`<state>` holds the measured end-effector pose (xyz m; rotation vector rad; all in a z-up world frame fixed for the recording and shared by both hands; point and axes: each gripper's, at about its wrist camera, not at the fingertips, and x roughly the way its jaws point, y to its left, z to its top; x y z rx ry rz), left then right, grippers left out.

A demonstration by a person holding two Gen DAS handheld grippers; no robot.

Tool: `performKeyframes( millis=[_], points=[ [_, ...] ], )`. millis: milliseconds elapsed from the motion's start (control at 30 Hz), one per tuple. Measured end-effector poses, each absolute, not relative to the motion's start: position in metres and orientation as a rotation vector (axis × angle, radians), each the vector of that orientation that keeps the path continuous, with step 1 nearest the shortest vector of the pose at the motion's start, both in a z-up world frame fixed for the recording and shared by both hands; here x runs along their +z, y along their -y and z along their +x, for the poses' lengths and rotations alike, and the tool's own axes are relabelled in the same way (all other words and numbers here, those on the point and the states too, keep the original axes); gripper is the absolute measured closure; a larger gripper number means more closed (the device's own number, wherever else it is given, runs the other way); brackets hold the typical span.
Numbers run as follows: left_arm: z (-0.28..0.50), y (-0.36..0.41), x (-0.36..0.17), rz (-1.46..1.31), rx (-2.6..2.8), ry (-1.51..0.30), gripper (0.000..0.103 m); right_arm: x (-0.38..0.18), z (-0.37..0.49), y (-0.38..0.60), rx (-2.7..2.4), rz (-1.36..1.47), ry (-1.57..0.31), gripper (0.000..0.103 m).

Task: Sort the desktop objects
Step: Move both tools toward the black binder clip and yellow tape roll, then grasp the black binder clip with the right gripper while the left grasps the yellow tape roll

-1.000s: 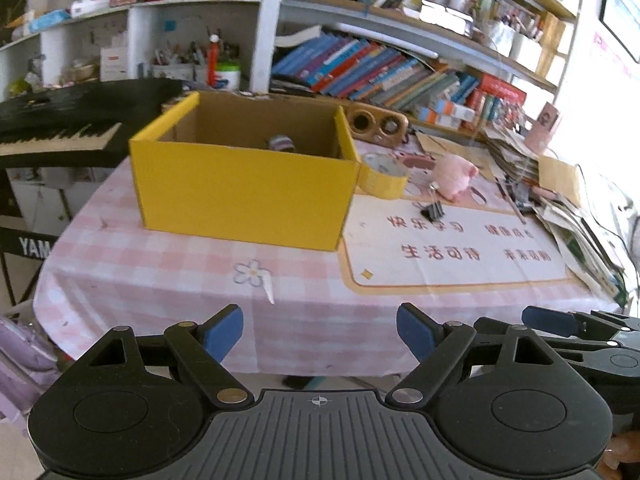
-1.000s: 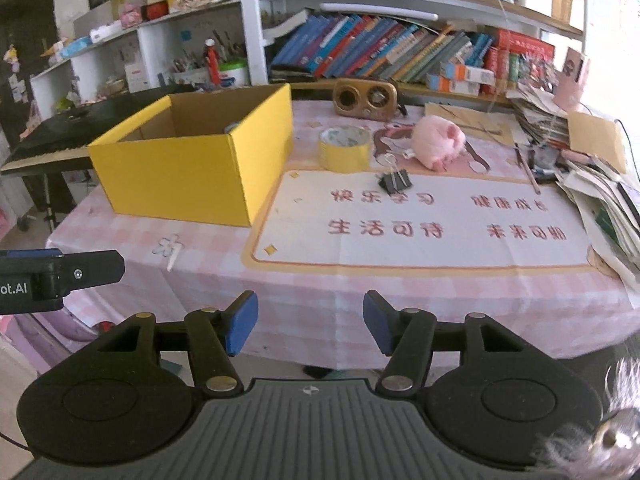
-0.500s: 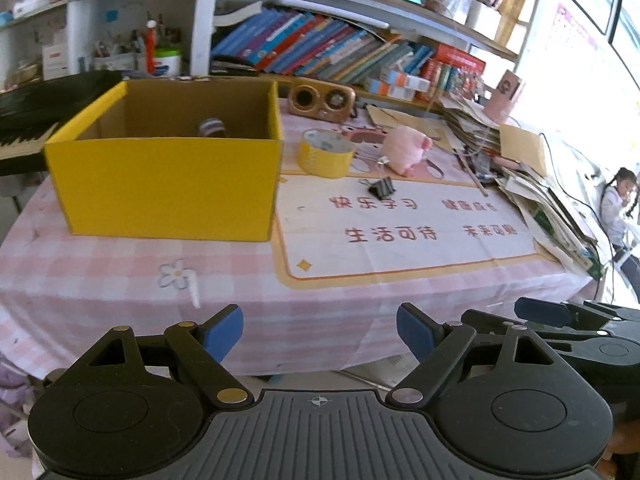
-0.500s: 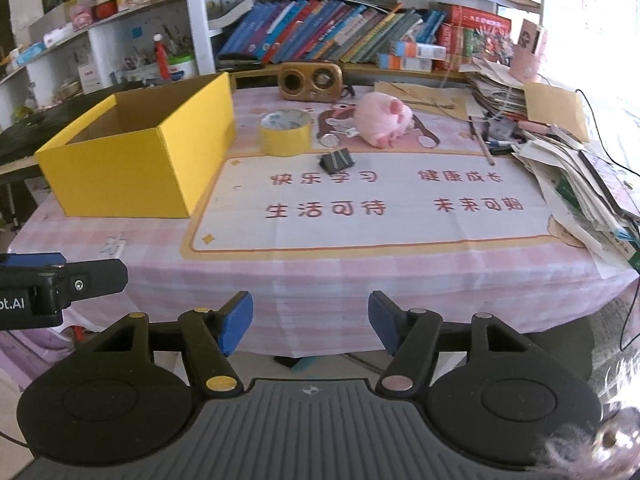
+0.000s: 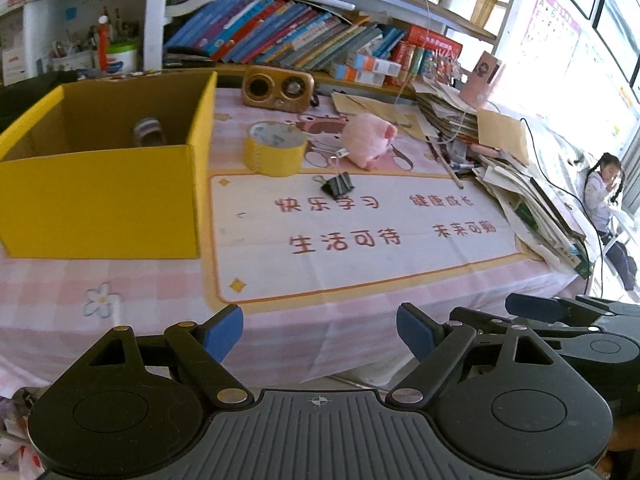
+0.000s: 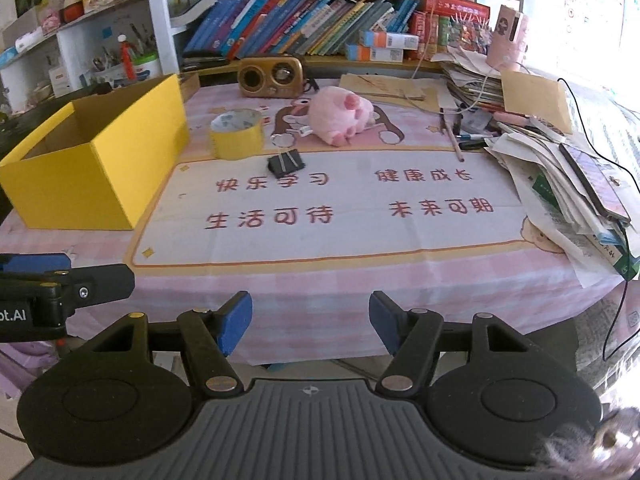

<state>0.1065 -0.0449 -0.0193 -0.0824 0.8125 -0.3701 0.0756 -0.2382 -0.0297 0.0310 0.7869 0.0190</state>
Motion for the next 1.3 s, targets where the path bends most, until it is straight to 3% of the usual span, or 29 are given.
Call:
performKeyframes(
  millis=[967,1300],
  points=[
    [0.223,0.114,0.006,-0.062,-0.128,-0.693,0.017,-0.038,0.206,0.304,0.274,-0.037,-0.756,0.039],
    [0.245,0.116,0.008,-0.038,-0.047,-0.703,0.017,-0.054,0.246,0.293,0.416,-0.081,-0.73,0.032]
  ],
)
